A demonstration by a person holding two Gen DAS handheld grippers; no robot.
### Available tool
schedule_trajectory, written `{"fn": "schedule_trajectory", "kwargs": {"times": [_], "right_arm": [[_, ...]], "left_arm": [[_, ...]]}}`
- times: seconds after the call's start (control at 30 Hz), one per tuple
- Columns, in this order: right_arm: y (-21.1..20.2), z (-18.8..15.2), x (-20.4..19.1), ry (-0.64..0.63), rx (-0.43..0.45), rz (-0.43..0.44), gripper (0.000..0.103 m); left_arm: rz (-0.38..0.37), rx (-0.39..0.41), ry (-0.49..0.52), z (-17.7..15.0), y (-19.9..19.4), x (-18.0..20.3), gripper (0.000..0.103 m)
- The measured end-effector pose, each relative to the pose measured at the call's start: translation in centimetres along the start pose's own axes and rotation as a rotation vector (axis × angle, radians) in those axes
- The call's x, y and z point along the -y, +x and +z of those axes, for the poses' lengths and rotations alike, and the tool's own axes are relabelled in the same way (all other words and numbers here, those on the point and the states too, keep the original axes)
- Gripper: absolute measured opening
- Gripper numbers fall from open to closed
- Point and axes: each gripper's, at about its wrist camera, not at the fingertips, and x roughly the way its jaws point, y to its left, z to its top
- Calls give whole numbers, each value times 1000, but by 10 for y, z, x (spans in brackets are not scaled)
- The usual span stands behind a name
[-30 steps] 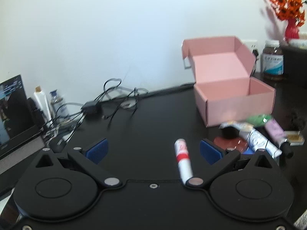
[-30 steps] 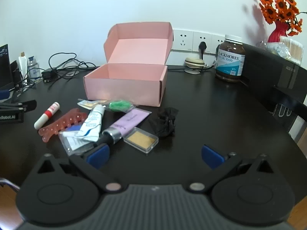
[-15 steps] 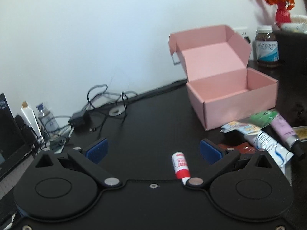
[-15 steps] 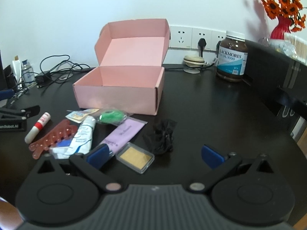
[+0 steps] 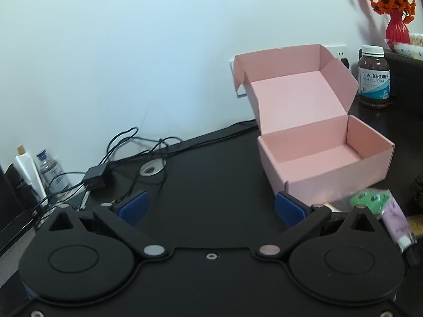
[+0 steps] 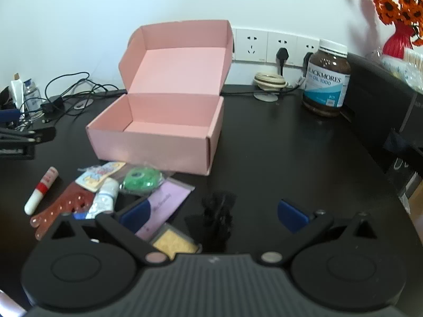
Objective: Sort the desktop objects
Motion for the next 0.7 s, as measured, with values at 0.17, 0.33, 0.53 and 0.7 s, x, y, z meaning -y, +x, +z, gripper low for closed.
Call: {"fn": "schedule_trajectory", "kwargs": {"times": [0.17,0.33,0.53,0.7], "right_arm": [[5,14,5,-22,2,-28,102],[13,32,12,-16,15,-45,102],[37,65,22,52,26,-54,102],[71,89,32,126,-20,-41,102]], "left_arm": [[-70,-13,-39,6,18,-3,103],[-107,-5,-61,17,29,-5,103],[-100,-1,-26,22,43,5,103],[-72,8,-12,19,49,4,103]]}}
